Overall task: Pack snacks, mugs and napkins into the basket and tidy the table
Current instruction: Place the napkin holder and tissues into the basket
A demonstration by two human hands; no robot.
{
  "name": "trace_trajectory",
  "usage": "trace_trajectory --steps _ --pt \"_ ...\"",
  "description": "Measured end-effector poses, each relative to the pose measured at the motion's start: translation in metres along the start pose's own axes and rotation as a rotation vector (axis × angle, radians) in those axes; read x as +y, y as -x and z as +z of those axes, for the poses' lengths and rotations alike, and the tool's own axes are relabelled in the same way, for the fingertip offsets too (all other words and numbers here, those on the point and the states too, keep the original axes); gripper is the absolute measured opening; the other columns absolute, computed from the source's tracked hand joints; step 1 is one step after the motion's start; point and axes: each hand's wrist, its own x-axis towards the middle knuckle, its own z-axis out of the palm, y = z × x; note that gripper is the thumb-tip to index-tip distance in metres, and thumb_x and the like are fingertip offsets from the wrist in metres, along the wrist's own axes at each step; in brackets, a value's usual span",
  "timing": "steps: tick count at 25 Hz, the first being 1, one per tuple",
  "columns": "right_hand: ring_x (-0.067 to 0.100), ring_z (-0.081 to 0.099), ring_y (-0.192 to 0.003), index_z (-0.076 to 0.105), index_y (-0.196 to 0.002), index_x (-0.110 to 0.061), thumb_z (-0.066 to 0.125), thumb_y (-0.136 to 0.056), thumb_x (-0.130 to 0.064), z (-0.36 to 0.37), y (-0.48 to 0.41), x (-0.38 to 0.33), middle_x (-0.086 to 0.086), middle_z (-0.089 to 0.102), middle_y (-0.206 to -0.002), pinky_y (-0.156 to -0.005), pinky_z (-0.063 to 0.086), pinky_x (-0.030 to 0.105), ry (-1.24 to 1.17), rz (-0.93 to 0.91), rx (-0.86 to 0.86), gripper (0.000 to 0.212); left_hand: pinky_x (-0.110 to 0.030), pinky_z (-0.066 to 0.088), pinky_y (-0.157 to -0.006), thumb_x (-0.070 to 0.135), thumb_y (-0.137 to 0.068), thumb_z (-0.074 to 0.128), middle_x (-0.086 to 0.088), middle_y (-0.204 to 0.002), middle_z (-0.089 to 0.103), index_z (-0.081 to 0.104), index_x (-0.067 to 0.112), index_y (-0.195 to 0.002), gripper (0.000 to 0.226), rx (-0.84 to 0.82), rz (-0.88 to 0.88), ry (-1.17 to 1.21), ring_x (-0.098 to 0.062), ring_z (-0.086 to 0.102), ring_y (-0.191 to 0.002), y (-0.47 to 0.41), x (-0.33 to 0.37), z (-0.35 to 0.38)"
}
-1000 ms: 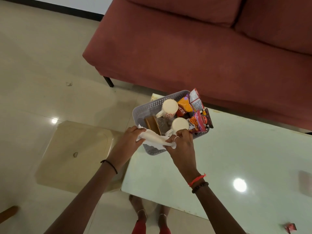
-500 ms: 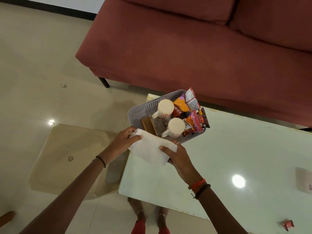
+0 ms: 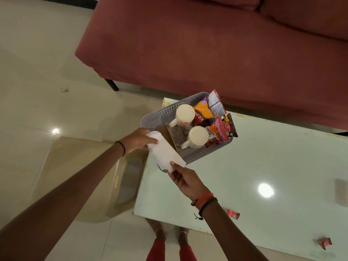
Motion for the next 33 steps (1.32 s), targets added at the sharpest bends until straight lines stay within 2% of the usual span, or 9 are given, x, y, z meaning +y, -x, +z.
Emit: trace_trajectory --steps 2,5,8,10,14,21,25,30,33 --pt "0.023 0.073 -0.066 0.062 -0.091 0.003 0.058 -0.089 0.003 0.004 -0.01 0.0 0.014 0.074 -0.073 -0.055 0.06 0.026 -0.048 0.036 0.033 0.004 -0.04 0.051 -0.094 0.003 -0.083 0.063 -0.02 -0.123 0.058 0.049 -0.005 -0.125 0.044 -0.087 -0.041 0.01 -0.031 0.058 -0.111 -0.01 0.008 -0.004" --pt "0.027 0.067 -0.075 0.06 -0.084 0.003 0.053 -0.092 0.001 0.009 -0.027 -0.003 0.017 0.07 -0.069 -0.055 0.06 0.026 -0.097 0.066 0.053 0.011 -0.045 0.05 -0.097 0.005 -0.083 0.064 -0.023 -0.118 0.061 0.054 -0.008 -0.118 0.038 -0.01 -0.035 -0.133 -0.036 0.06 -0.11 -0.031 0.016 -0.004" --pt "0.022 0.069 -0.062 0.057 -0.078 0.002 0.05 -0.094 -0.002 0.014 -0.043 -0.009 0.018 0.068 -0.063 -0.053 0.059 0.025 -0.123 0.085 0.075 0.018 -0.022 0.057 -0.069 0.01 -0.081 0.068 -0.013 -0.087 0.063 0.061 -0.002 -0.09 0.017 0.073 -0.003 -0.252 -0.025 0.064 -0.08 -0.052 0.018 0.0" --pt "0.019 0.067 -0.053 0.056 -0.077 0.002 0.048 -0.096 -0.004 0.014 -0.053 -0.014 0.015 0.067 -0.055 -0.051 0.059 0.024 -0.12 0.089 0.112 0.021 -0.01 0.049 -0.045 0.008 -0.079 0.071 -0.004 -0.065 0.051 0.047 0.009 -0.062 0.029 0.135 0.012 -0.271 -0.014 0.056 -0.06 -0.066 0.015 0.002" --pt "0.014 0.064 -0.041 0.055 -0.077 0.002 0.047 -0.097 -0.006 0.014 -0.071 -0.019 0.01 0.067 -0.05 -0.046 0.056 0.021 -0.048 0.083 0.156 0.023 -0.007 0.038 -0.033 0.011 -0.077 0.073 -0.001 -0.054 0.046 0.036 0.015 -0.053 0.044 0.225 0.046 -0.324 -0.011 0.053 -0.051 -0.085 0.001 0.006" --pt "0.012 0.059 -0.045 0.055 -0.076 -0.004 0.048 -0.097 -0.01 0.011 -0.089 -0.023 0.002 0.061 -0.039 -0.039 0.051 0.017 0.096 0.076 0.245 0.023 -0.024 0.041 -0.053 0.024 -0.071 0.078 -0.003 -0.05 0.055 0.046 0.015 -0.055 0.037 0.333 0.045 -0.332 -0.013 0.053 -0.049 -0.111 -0.019 0.009" --pt "0.008 0.057 -0.03 0.053 -0.075 -0.005 0.047 -0.097 -0.008 0.011 -0.097 -0.025 0.001 0.059 -0.035 -0.037 0.05 0.016 0.124 0.07 0.255 0.023 -0.034 0.047 -0.069 0.026 -0.074 0.076 -0.009 -0.069 0.06 0.052 0.013 -0.069 0.027 0.382 0.071 -0.439 -0.022 0.057 -0.069 -0.12 -0.02 0.015" --pt "0.01 0.059 -0.034 0.052 -0.073 -0.004 0.049 -0.096 -0.01 0.01 -0.098 -0.026 0.002 0.058 -0.034 -0.037 0.051 0.017 0.191 0.058 0.242 0.024 -0.03 0.034 -0.06 0.025 -0.074 0.075 0.001 -0.053 0.041 0.037 0.017 -0.055 0.044 0.385 0.102 -0.48 -0.022 0.048 -0.066 -0.126 -0.017 0.017" --pt "0.016 0.059 -0.051 0.052 -0.072 -0.002 0.05 -0.097 -0.016 0.007 -0.091 -0.029 0.009 0.059 -0.048 -0.04 0.053 0.021 0.231 0.051 0.236 0.028 -0.034 0.038 -0.065 0.025 -0.075 0.074 -0.002 -0.061 0.048 0.044 0.014 -0.063 0.034 0.388 0.092 -0.384 -0.021 0.05 -0.071 -0.125 -0.022 0.016"
